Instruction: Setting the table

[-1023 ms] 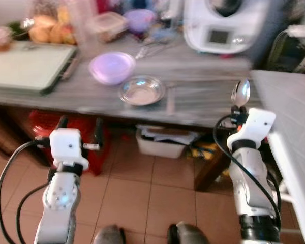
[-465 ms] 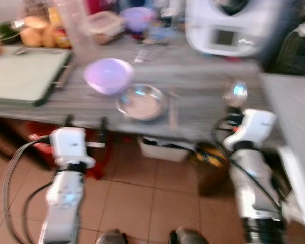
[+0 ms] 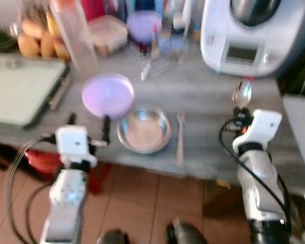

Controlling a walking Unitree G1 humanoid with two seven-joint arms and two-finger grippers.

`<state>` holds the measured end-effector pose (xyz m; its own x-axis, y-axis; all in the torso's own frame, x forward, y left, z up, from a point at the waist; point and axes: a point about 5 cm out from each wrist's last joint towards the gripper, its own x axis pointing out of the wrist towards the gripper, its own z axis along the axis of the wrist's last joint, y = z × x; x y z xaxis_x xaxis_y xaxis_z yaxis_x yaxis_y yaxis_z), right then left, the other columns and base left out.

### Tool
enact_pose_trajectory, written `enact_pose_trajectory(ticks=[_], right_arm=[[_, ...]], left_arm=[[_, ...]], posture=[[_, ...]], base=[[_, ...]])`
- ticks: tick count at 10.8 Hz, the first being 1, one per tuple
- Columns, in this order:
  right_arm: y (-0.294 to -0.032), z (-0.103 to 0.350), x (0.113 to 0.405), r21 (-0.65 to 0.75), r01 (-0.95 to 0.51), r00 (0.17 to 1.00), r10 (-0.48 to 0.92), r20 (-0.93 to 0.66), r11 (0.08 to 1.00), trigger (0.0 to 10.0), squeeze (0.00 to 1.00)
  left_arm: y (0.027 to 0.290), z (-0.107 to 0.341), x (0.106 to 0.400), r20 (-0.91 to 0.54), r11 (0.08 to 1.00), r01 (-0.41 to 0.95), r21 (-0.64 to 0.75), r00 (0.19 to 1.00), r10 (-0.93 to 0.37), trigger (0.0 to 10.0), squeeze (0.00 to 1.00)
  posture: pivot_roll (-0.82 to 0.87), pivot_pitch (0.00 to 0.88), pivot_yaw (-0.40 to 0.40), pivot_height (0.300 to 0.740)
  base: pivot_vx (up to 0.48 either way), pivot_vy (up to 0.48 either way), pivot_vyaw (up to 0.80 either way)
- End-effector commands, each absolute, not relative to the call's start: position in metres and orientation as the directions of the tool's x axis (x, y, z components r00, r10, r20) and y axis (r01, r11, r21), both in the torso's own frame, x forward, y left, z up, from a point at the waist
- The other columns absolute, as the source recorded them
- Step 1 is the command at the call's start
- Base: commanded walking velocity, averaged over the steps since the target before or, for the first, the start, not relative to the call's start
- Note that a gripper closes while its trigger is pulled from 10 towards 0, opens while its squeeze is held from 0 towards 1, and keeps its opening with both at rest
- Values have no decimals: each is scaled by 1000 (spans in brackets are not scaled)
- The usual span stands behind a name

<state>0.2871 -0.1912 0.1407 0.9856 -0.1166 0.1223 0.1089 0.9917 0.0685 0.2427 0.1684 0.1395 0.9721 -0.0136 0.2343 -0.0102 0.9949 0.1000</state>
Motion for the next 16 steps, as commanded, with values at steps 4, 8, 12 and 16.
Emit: enact_pose_trajectory(ticks=[4, 8, 12, 16], right_arm=[[-180, 126, 284, 165, 96, 995, -101, 22, 982, 10000, 0], [-164, 113, 264, 269, 35, 995, -9, -97, 963, 10000, 0], [-165, 111, 264, 415, 72, 980, 13, -199, 907, 10000, 0], [-158, 105, 265, 395, 49, 946, 84, -312, 917, 10000, 0]], left_arm=[[173, 132, 233, 188, 991, 14, 133, 981, -39, 10000, 0], [180, 129, 228, 160, 984, 62, 166, 983, -88, 10000, 0], [170, 128, 232, 165, 988, 82, 134, 981, -104, 10000, 0], [168, 126, 232, 163, 989, 82, 122, 981, -102, 10000, 0]], posture=[[49, 161, -6, 740], [46, 169, -1, 740], [34, 165, -12, 740], [31, 163, -31, 740]], base=[[0, 0, 0], [0, 0, 0], [0, 0, 0], [0, 0, 0]])
